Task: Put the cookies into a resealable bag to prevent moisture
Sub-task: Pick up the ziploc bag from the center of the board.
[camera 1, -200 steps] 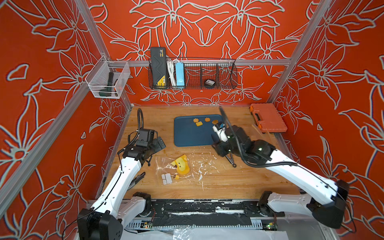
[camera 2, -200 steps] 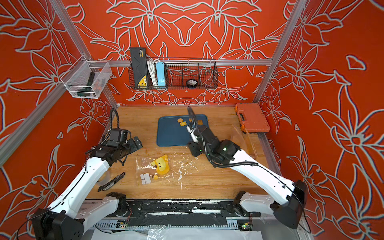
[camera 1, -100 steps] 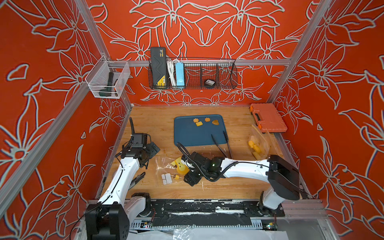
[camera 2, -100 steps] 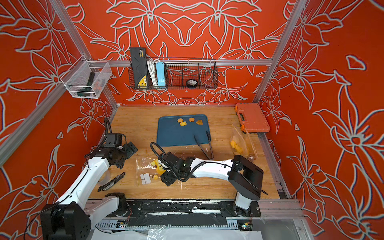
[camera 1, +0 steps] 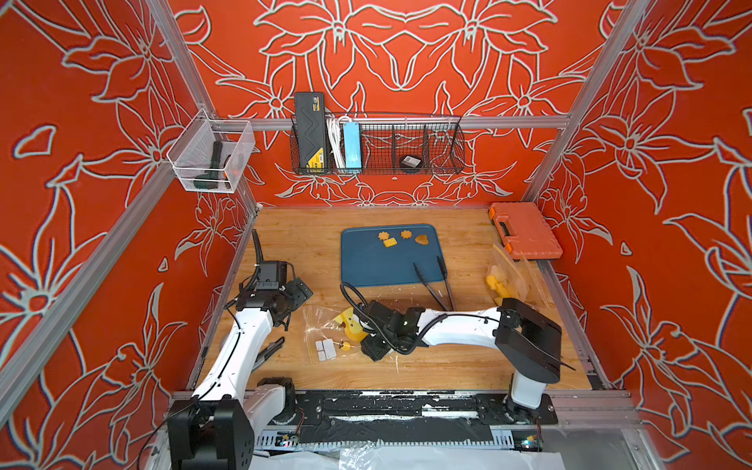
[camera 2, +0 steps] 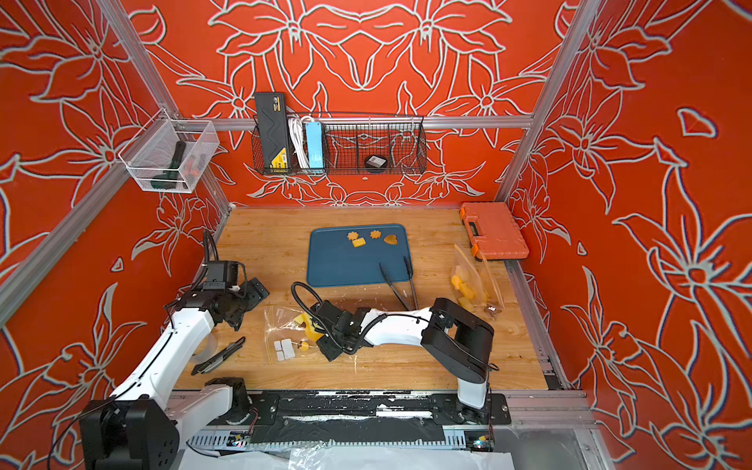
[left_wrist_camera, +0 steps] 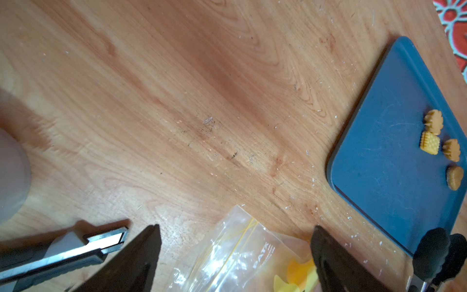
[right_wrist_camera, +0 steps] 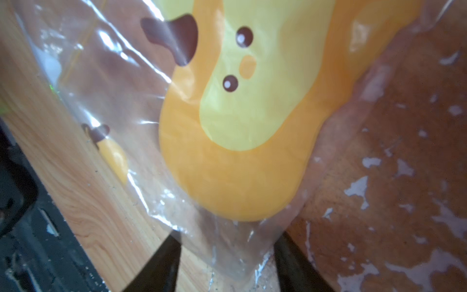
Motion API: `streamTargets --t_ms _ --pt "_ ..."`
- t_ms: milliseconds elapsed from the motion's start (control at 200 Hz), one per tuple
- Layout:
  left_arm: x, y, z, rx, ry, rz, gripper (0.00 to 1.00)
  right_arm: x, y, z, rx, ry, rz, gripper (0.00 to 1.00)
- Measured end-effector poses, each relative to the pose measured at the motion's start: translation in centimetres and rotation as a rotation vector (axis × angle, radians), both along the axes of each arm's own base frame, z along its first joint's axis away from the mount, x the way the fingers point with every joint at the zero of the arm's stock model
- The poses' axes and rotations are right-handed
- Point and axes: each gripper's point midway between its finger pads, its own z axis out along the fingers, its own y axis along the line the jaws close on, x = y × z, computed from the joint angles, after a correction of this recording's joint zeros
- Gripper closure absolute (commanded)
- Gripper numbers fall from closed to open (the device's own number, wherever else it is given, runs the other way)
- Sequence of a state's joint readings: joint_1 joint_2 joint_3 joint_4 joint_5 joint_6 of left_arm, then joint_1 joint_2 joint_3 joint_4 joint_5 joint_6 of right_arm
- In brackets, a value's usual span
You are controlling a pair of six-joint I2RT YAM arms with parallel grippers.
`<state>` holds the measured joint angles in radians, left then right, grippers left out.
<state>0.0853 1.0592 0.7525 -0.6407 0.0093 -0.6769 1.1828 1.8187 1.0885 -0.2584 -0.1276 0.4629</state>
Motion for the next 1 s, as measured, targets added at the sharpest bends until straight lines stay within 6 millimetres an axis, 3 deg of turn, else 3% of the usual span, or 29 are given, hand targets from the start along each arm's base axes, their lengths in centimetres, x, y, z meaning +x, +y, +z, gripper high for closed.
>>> streamTargets --t_ms 250,500,696,856,1001 --pt "0.3 -0.4 0.1 -0.006 -0.013 -0.033 0.14 0.6 0.4 -0.1 0.022 0.015 -0.046 1.0" --pt "0.7 -0.7 0.3 -0.008 -0.033 -0.063 0.14 1.6 -1.1 -0.9 0.04 0.033 -0.115 1.0" --pt "0.7 -2.5 -0.2 -0.082 -0.077 -0.135 0.14 1.5 -5.9 0.0 0.05 0.043 -0.187 1.0" --pt "-0.8 -6.0 -2.5 -0.161 -0.061 -0.243 0.4 1.1 -10.4 0.1 0.039 0.083 -0.213 1.0" --pt "-2.3 -9.6 -4.1 -0.235 -0.065 -0.353 0.53 1.0 -13.2 -0.6 0.015 0.138 -0.227 1.0"
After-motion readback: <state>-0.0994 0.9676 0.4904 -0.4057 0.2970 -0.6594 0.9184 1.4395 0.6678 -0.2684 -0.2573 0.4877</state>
